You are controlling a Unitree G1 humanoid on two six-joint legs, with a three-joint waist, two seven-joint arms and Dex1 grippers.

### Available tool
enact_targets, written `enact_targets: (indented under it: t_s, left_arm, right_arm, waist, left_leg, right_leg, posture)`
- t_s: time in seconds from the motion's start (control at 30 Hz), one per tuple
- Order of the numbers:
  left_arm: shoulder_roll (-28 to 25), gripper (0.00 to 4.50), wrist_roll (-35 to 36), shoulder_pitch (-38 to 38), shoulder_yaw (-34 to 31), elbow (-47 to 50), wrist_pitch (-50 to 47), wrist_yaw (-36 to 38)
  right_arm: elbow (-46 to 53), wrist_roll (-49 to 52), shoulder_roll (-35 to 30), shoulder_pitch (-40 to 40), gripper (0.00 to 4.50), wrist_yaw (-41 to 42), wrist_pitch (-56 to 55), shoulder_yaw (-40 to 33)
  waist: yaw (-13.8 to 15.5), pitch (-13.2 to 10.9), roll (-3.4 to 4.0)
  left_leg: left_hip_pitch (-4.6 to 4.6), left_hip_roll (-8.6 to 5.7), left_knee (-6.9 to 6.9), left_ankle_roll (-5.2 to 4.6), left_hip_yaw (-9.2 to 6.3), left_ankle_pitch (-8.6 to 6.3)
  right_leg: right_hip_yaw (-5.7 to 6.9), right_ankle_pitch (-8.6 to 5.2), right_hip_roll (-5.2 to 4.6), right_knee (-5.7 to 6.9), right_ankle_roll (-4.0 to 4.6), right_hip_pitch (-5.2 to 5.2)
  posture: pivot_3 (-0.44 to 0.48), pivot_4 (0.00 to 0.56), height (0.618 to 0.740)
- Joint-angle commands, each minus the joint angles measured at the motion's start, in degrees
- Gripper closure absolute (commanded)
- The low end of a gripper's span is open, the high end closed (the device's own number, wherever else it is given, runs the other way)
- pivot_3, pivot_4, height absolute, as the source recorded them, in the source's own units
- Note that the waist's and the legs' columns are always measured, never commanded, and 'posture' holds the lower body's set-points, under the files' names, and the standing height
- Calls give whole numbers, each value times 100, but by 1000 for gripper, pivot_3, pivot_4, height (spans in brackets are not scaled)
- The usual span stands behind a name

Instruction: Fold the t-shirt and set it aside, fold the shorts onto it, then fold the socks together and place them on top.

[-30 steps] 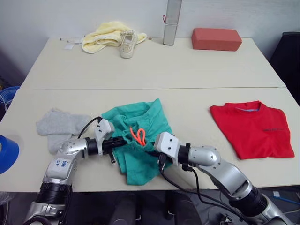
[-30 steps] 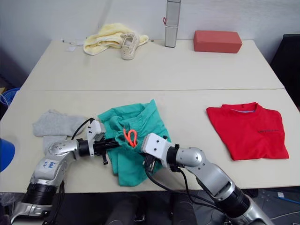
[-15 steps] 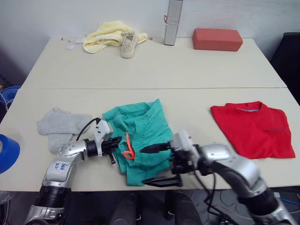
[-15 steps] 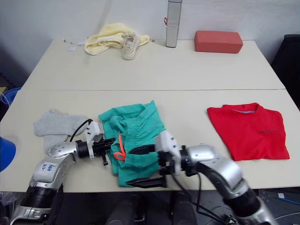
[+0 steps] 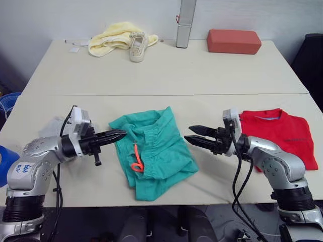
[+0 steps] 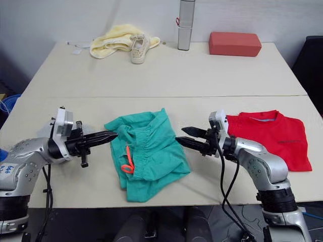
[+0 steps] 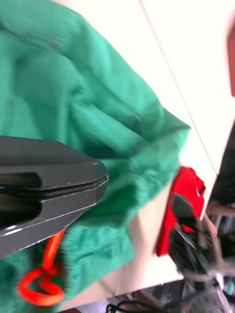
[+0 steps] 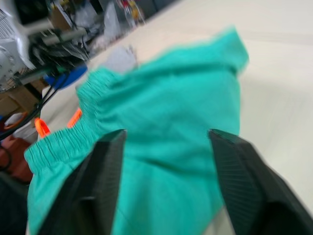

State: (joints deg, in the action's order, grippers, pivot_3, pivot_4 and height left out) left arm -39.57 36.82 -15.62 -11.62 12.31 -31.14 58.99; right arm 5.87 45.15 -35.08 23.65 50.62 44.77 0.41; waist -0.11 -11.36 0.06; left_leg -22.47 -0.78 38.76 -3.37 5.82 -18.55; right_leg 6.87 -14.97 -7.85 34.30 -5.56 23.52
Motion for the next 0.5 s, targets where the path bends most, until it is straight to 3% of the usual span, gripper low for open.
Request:
enact_targets:
  t_s: [0.03, 0.07, 0.17, 0.3, 0.47, 0.5]
  left_arm:
    - [167, 4500, 237, -129, 75, 353, -62, -155]
    - [178, 4500, 223, -114, 129, 402, -152, -223]
    - [188, 3896, -36, 50, 301, 515, 189, -121]
    - [246, 2627, -39, 286, 347, 621, 454, -27]
    - [229, 1084, -118, 686, 429, 760, 846, 225]
    - [232, 1084, -98, 726, 418, 779, 845, 205]
  right_arm:
    - [-218, 176, -84, 440, 2357, 121, 636, -5]
    - [-295, 398, -195, 595, 2251, 247, 1178, 30]
    - [-506, 155, -269, 835, 1361, 200, 1451, 170]
    - [-751, 88, -442, 1162, 8, 265, 2328, 537]
    - [-1198, -490, -249, 1597, 0, 182, 2453, 1131]
    - [-1223, -503, -224, 1654, 0, 243, 2531, 1222]
  waist:
    - [-10, 0, 0]
    - [-19, 0, 0]
    - [-13, 0, 1]
    - [-3, -1, 1]
    - [-18, 0, 1]
    - [-16, 0, 0]
  left_leg:
    - [1, 0, 0, -3, 0, 2]
    - [1, 0, 1, -6, 2, 4]
    - [1, 6, 0, -7, 1, 11]
    - [1, 6, 1, 2, 2, 5]
    - [0, 6, 1, 10, 5, 0]
    - [1, 6, 1, 11, 4, 0]
  right_leg:
    - [-1, 0, 0, 2, 0, 0]
    - [-2, 0, 2, 2, 0, 2]
    - [-2, -2, 9, 1, 3, 5]
    - [-3, -2, 8, -5, 4, 5]
    - [-7, -2, 5, -16, 5, 8]
    - [-6, -2, 6, -14, 5, 7]
  posture:
    - [0, 150, 740]
    - [0, 150, 740]
    - [0, 150, 740]
    - [0, 150, 740]
    - [0, 150, 740]
    - [0, 150, 740]
